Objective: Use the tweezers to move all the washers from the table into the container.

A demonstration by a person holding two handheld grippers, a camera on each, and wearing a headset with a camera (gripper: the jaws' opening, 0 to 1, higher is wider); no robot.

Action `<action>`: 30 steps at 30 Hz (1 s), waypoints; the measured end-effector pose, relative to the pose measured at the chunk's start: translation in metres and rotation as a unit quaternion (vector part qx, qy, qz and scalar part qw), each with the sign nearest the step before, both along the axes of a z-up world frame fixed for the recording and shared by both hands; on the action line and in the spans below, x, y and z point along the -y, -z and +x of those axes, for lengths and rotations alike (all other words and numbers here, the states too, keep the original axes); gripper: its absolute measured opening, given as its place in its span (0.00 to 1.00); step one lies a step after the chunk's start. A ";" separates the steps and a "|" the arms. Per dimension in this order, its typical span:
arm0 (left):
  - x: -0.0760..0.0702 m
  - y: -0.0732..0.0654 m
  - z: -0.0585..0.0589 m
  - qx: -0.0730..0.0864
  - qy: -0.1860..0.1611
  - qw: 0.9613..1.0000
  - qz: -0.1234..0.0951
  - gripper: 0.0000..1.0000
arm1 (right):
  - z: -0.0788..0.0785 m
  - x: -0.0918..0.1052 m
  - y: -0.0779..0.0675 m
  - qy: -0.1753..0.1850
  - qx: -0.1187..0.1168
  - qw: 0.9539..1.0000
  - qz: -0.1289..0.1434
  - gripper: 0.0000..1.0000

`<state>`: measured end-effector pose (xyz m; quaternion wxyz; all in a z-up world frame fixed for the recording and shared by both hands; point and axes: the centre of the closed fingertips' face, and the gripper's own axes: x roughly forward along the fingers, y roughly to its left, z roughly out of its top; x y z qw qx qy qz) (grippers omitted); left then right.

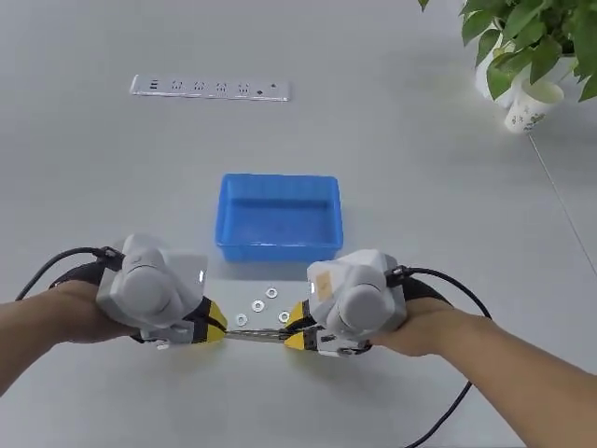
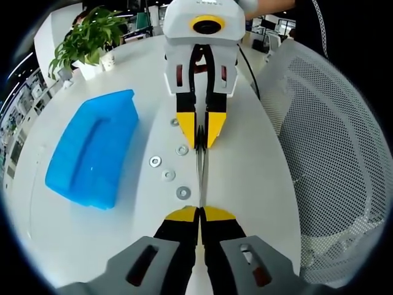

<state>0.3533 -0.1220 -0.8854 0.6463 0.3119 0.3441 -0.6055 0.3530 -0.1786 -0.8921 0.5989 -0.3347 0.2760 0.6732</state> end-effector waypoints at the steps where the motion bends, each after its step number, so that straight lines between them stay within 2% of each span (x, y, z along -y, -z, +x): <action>1: 0.000 -0.002 0.000 0.000 0.000 1.000 -0.001 0.05 | 0.000 0.000 0.000 0.000 0.000 1.000 0.000 0.10; 14: 0.003 -0.017 -0.002 -0.004 0.001 1.000 -0.008 0.04 | -0.001 0.001 -0.001 -0.003 -0.001 1.000 -0.001 0.11; 30: 0.006 -0.034 -0.002 0.000 0.003 1.000 -0.008 0.04 | -0.001 -0.004 -0.004 -0.009 0.002 1.000 0.003 0.12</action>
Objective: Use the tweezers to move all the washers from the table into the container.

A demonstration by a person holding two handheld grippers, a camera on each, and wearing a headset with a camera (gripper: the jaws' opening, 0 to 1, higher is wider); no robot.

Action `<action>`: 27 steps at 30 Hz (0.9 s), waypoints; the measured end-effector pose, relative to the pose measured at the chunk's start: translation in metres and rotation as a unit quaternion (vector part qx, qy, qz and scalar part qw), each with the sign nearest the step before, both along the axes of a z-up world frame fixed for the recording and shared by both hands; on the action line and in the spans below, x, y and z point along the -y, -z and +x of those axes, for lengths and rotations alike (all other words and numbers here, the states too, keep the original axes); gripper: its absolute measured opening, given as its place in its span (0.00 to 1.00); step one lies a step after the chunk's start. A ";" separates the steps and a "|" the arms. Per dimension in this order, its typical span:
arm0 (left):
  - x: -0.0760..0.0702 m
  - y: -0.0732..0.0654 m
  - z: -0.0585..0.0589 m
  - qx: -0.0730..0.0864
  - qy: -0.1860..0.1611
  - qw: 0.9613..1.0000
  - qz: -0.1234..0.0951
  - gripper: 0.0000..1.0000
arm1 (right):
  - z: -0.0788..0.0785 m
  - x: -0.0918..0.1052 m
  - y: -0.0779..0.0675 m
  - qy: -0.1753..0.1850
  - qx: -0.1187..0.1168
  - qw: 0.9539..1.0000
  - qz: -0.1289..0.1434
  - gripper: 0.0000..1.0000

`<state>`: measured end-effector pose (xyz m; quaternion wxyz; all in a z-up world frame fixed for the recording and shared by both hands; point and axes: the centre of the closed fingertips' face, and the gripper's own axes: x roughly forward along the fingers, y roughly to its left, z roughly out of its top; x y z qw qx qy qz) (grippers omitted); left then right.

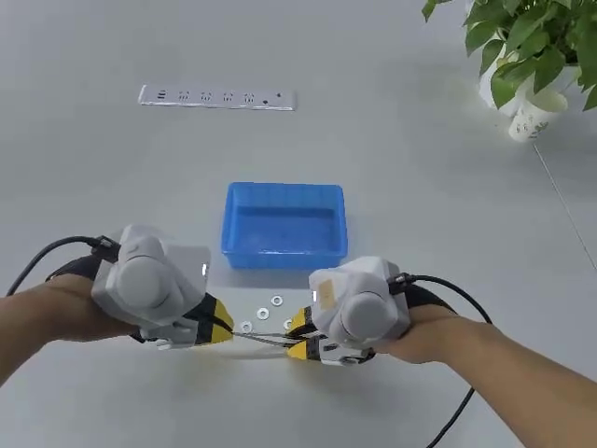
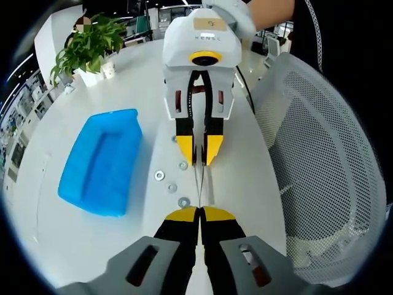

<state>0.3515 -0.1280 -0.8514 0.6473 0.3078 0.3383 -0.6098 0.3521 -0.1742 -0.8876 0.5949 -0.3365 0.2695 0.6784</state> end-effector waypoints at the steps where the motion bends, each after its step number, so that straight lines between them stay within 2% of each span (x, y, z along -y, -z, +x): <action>1: 0.001 -0.002 0.000 0.001 0.000 1.000 0.000 0.04 | 0.000 -0.001 0.000 0.000 0.000 1.000 0.001 0.12; 13: 0.009 -0.024 0.002 0.011 0.007 1.000 -0.012 0.04 | 0.002 -0.003 -0.006 0.005 0.003 1.000 0.005 0.12; 20: 0.014 -0.031 0.001 0.016 0.013 1.000 -0.019 0.04 | 0.001 -0.002 -0.008 0.014 -0.001 1.000 0.006 0.11; 27: 0.022 -0.044 0.003 0.022 0.015 0.999 -0.033 0.05 | 0.002 0.000 -0.012 0.022 0.002 1.000 0.010 0.09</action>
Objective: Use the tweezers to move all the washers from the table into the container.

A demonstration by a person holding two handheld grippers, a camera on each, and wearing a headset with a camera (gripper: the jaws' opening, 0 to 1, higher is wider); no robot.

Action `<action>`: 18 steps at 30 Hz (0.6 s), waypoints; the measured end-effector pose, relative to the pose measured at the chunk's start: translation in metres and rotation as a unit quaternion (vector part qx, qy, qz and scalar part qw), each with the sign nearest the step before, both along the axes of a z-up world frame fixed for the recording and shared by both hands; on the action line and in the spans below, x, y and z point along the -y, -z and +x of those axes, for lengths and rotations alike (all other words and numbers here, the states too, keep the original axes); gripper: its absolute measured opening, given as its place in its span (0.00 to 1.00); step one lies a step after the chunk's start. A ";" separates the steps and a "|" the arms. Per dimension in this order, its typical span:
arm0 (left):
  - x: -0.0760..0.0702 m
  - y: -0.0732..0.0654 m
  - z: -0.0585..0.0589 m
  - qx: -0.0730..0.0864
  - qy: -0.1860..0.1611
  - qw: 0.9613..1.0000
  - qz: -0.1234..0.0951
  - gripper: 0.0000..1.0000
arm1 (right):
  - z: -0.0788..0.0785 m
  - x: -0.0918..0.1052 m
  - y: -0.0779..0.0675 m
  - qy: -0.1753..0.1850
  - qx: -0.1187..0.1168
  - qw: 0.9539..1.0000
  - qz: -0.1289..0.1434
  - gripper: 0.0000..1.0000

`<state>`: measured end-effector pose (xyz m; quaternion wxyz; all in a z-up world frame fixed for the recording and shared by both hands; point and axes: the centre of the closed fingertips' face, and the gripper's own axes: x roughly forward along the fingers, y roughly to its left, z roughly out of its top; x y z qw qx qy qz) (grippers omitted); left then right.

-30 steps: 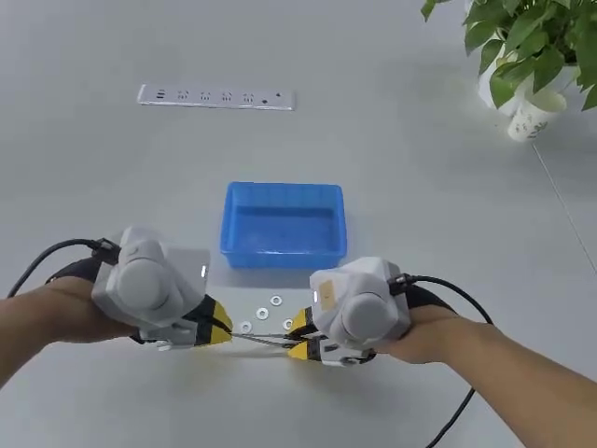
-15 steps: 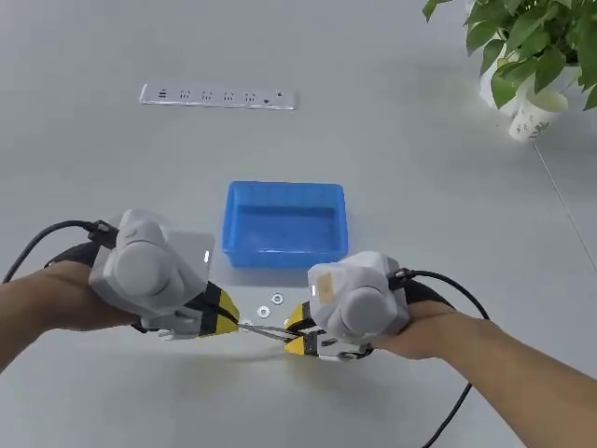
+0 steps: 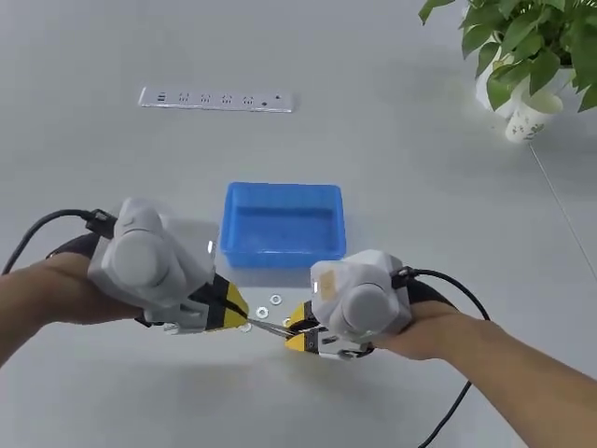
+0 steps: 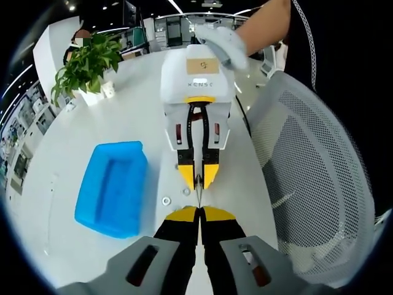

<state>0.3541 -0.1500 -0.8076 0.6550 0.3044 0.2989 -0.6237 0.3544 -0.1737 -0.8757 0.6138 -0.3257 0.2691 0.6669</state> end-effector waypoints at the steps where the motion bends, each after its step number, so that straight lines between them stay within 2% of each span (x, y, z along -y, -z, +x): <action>1: 0.001 -0.001 0.000 0.001 0.001 1.000 -0.001 0.05 | 0.000 0.000 -0.001 0.002 -0.002 1.000 0.001 0.09; 11: 0.006 -0.011 0.000 0.013 0.013 1.000 -0.006 0.05 | 0.001 0.001 -0.009 0.015 0.006 1.000 0.009 0.07; 14: 0.003 -0.011 0.001 0.023 0.018 1.000 -0.003 0.05 | 0.002 0.003 -0.012 0.018 0.009 1.000 0.017 0.06; 18: 0.001 -0.010 0.001 0.026 0.021 0.999 0.001 0.07 | 0.002 0.003 -0.015 0.019 0.012 0.999 0.026 0.06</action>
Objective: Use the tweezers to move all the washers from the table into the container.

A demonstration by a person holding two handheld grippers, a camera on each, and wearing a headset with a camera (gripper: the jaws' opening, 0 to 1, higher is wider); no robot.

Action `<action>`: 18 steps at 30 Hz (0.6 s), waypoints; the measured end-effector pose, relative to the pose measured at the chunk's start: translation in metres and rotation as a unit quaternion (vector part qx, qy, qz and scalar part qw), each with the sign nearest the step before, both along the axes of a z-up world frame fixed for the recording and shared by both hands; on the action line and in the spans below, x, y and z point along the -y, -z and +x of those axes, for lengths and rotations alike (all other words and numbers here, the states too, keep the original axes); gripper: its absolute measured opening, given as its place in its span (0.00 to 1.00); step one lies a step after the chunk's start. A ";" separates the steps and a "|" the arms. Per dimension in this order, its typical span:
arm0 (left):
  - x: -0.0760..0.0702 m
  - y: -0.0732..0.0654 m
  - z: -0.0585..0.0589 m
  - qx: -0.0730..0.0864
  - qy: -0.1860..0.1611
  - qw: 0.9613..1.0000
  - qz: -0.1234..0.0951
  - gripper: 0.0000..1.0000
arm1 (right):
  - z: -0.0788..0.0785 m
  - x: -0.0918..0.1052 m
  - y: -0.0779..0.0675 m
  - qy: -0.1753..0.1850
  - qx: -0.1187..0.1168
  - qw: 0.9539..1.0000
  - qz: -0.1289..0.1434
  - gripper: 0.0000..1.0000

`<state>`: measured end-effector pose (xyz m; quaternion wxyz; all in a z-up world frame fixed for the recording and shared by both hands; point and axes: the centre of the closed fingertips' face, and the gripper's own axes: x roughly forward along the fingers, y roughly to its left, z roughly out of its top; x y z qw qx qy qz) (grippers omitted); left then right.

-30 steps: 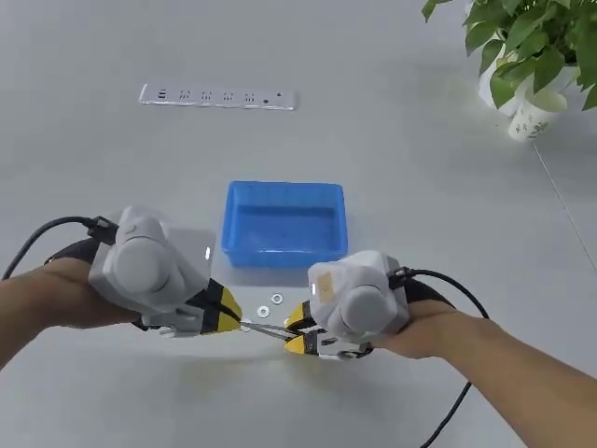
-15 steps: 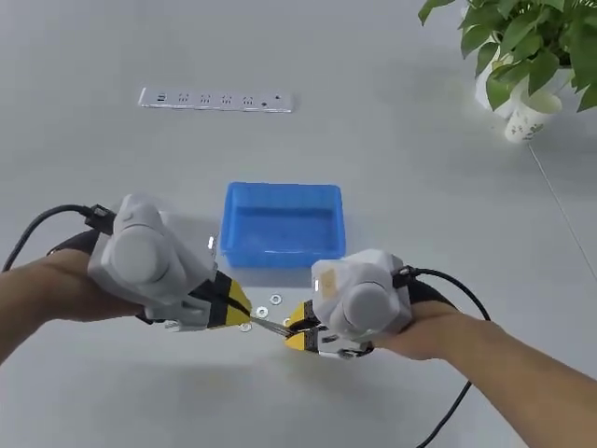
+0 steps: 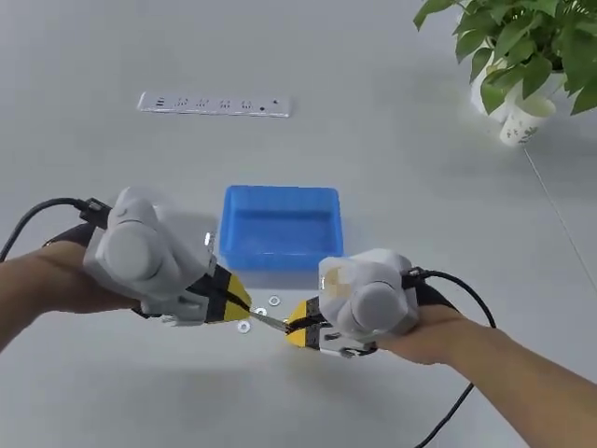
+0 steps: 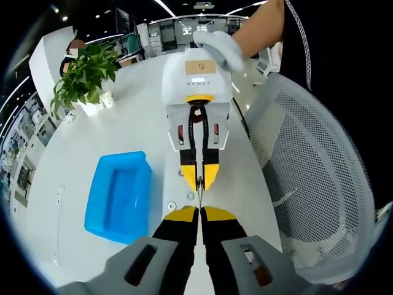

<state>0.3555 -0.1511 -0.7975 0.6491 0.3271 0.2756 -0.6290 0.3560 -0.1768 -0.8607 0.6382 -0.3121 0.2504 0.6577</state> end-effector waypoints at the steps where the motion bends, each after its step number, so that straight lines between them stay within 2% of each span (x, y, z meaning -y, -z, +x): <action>1: -0.001 0.001 0.001 0.004 0.001 1.000 0.002 0.09 | 0.000 0.000 0.000 0.000 -0.002 1.000 0.002 0.06; 3: -0.002 0.001 0.001 0.006 0.001 1.000 0.005 0.10 | 0.000 0.000 -0.002 -0.001 0.003 1.000 0.002 0.06; 9: 0.000 0.000 0.000 0.006 0.000 1.000 -0.004 0.10 | 0.000 0.000 -0.006 0.003 0.005 1.000 0.010 0.06; 15: 0.007 -0.007 -0.001 0.001 -0.007 0.999 -0.036 0.08 | 0.001 -0.003 -0.014 0.009 0.006 1.000 0.025 0.06; 16: 0.007 -0.007 -0.002 0.000 -0.007 0.999 -0.037 0.05 | 0.001 -0.004 -0.015 0.010 0.005 1.000 0.026 0.06; 18: 0.008 -0.008 -0.002 0.003 -0.007 0.999 -0.038 0.05 | 0.002 -0.004 -0.015 0.009 0.007 1.000 0.025 0.06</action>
